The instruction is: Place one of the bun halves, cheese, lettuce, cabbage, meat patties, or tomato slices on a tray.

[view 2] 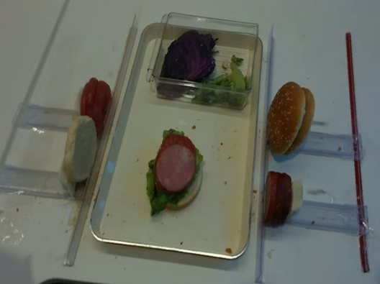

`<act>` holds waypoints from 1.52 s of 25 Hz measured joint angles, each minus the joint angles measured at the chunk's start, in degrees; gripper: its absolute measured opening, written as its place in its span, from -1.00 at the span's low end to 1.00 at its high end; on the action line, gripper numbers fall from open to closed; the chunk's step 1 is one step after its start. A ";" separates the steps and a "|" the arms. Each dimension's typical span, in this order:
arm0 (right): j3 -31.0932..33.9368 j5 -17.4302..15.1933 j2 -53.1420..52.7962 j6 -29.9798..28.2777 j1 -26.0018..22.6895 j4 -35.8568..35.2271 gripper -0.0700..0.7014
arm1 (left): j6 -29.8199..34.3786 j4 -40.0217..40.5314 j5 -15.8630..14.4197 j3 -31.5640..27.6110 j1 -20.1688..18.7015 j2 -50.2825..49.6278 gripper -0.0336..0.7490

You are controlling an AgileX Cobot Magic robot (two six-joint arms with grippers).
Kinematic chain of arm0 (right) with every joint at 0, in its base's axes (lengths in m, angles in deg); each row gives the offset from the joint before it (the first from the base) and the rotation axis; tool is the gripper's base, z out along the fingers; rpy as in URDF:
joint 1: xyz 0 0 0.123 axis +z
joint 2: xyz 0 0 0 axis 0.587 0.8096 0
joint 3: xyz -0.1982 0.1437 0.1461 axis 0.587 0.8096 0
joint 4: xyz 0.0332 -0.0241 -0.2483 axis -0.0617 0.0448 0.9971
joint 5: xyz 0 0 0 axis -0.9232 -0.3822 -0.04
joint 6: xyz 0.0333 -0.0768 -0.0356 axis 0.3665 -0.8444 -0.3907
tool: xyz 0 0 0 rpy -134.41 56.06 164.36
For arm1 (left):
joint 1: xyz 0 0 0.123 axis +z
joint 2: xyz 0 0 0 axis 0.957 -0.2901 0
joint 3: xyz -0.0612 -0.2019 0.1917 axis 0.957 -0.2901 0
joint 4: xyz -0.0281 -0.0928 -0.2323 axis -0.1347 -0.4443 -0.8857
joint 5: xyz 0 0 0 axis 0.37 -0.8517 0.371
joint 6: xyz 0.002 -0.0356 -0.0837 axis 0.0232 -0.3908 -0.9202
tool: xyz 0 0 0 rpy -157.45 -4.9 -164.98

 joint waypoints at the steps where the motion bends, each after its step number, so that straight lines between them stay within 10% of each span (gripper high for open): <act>1: 0.89 0.13 -1.26 0.00 0.00 0.11 0.27 | 0.00 0.00 0.00 0.00 0.00 0.00 0.21; 38: 26.08 7.36 -30.85 1.09 0.00 3.23 0.27 | 0.00 0.00 0.00 0.00 0.00 0.00 0.21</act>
